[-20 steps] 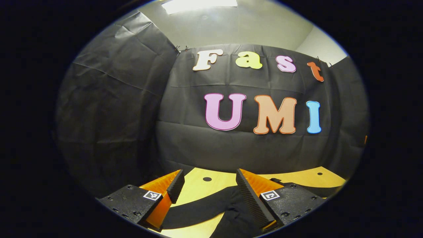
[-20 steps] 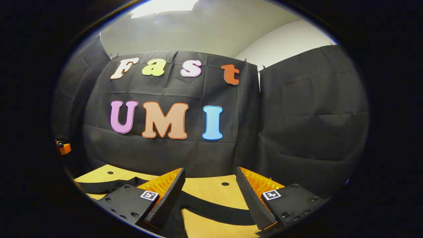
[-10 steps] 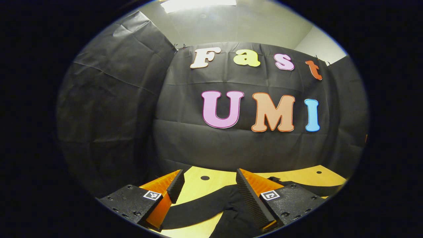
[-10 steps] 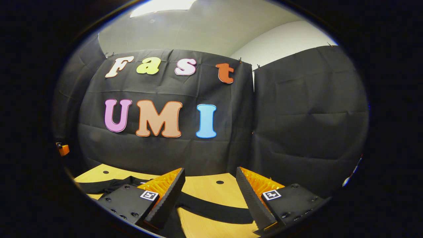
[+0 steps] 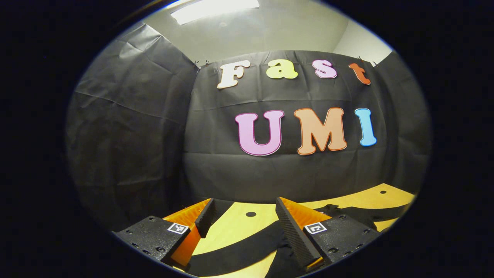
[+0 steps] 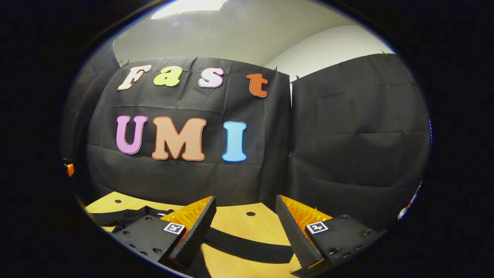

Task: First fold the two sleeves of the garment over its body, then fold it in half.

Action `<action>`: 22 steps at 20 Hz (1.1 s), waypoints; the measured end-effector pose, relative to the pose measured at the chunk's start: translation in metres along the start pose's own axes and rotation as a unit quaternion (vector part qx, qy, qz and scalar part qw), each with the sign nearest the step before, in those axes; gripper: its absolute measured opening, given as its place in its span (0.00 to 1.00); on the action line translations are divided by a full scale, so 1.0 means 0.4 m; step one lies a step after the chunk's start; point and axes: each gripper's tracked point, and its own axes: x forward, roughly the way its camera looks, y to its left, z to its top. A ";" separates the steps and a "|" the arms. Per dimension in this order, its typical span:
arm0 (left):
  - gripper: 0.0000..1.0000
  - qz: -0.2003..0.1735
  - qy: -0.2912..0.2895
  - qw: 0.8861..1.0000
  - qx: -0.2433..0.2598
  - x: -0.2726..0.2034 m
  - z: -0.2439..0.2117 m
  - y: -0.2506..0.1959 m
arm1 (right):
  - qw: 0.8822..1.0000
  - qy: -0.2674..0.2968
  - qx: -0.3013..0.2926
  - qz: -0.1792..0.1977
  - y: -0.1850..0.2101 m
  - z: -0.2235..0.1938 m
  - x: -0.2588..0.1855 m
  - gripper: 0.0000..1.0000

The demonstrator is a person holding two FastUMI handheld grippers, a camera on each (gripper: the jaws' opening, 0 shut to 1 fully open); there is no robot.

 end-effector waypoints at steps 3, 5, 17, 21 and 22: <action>0.92 0.000 0.003 1.000 -0.011 -0.005 -0.007 -0.010 | 1.000 0.012 0.020 0.005 0.004 -0.027 0.003 0.98; 0.92 0.000 0.006 1.000 -0.014 -0.006 -0.014 -0.016 | 1.000 0.016 0.021 0.006 0.004 -0.040 0.005 0.98; 0.93 0.008 0.026 0.999 -0.029 -0.038 -0.063 -0.037 | 0.999 0.047 -0.007 0.002 -0.039 -0.134 0.039 1.00; 0.92 0.025 0.028 0.999 -0.024 -0.054 -0.066 -0.029 | 0.997 0.080 -0.010 -0.005 -0.101 -0.234 0.126 0.98; 0.92 0.028 0.027 0.999 -0.023 -0.057 -0.066 -0.028 | 0.996 0.094 0.004 -0.007 -0.124 -0.271 0.152 0.98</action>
